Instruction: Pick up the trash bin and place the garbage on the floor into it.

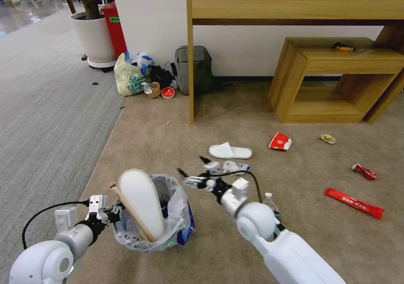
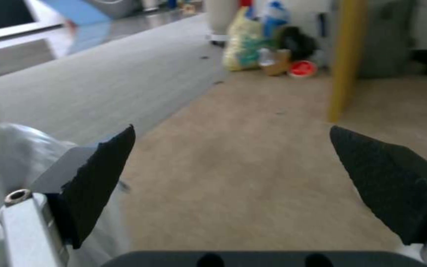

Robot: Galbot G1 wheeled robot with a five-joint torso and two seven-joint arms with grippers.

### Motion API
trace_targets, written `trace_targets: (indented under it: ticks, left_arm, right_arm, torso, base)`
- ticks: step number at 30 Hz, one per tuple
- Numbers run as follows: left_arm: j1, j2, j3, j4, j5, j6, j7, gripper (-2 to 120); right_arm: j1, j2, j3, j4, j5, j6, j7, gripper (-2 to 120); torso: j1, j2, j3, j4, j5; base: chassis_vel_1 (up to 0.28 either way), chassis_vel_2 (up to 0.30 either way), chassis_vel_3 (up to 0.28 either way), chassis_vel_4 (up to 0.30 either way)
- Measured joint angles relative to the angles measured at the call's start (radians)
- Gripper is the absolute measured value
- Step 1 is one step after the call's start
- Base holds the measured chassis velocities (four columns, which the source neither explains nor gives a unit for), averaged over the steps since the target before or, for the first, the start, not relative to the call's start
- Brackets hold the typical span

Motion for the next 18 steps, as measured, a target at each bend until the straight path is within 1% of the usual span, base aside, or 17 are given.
trace_targets:
  ticks: [3, 4, 6, 7, 10, 11, 14, 15, 18]
  left_arm:
    - [0.002, -0.004, 0.000, 0.000, 0.000, 0.000, 0.002, 0]
    - [0.002, -0.004, 0.000, 0.000, 0.000, 0.000, 0.002, 0]
    - [0.006, -0.005, 0.000, -0.001, 0.000, 0.000, 0.003, 0]
    - [0.006, -0.005, 0.000, -0.001, 0.000, 0.000, 0.003, 0]
    - [0.011, -0.005, 0.000, -0.006, 0.001, 0.000, 0.006, 0]
    - [0.011, -0.005, 0.000, -0.006, 0.001, 0.000, 0.006, 0]
    - [0.015, -0.005, 0.000, -0.010, 0.002, 0.000, 0.006, 0]
    - [0.015, -0.005, 0.000, -0.010, 0.002, 0.000, 0.006, 0]
    - [0.019, -0.010, 0.002, -0.014, 0.006, 0.000, 0.006, 0]
  right_arm:
    - [-0.078, 0.015, 0.093, 0.001, -0.024, 0.019, -0.005, 100]
    - [-0.078, 0.015, 0.093, 0.001, -0.024, 0.019, -0.005, 100]
    - [-0.124, 0.022, 0.166, -0.016, -0.042, 0.027, -0.007, 100]
    - [-0.124, 0.022, 0.166, -0.016, -0.042, 0.027, -0.007, 100]
    - [-0.161, 0.022, 0.250, -0.064, -0.022, 0.018, -0.012, 100]
    - [-0.161, 0.022, 0.250, -0.064, -0.022, 0.018, -0.012, 100]
    - [-0.179, 0.018, 0.314, -0.126, -0.007, 0.009, -0.037, 100]
    - [-0.179, 0.018, 0.314, -0.126, -0.007, 0.009, -0.037, 100]
    - [-0.182, 0.002, 0.371, -0.245, 0.013, 0.010, -0.079, 100]
  torso:
    - [0.000, 0.000, 0.000, 0.0003, 0.0000]
    - [0.000, 0.000, 0.000, 0.0003, 0.0000]
    - [0.000, 0.000, 0.000, 0.0004, -0.0001]
    - [0.000, 0.000, 0.000, 0.0004, -0.0001]
    - [0.000, 0.000, 0.000, 0.0004, -0.0001]
    - [0.000, 0.000, 0.000, 0.0004, -0.0001]
    - [0.000, 0.000, 0.000, 0.0003, 0.0000]
    - [0.000, 0.000, 0.000, 0.0003, 0.0000]
    - [0.000, 0.000, 0.000, 0.0003, 0.0000]
  base:
    - [0.000, 0.000, 0.000, 0.000]
    - [0.000, 0.000, 0.000, 0.000]
    - [0.000, 0.000, 0.000, 0.000]
    - [0.000, 0.000, 0.000, 0.000]
    - [0.000, 0.000, 0.000, 0.000]
    - [0.000, 0.000, 0.000, 0.000]
    - [0.000, 0.000, 0.000, 0.000]
    - [0.000, 0.000, 0.000, 0.000]
    - [0.000, 0.000, 0.000, 0.000]
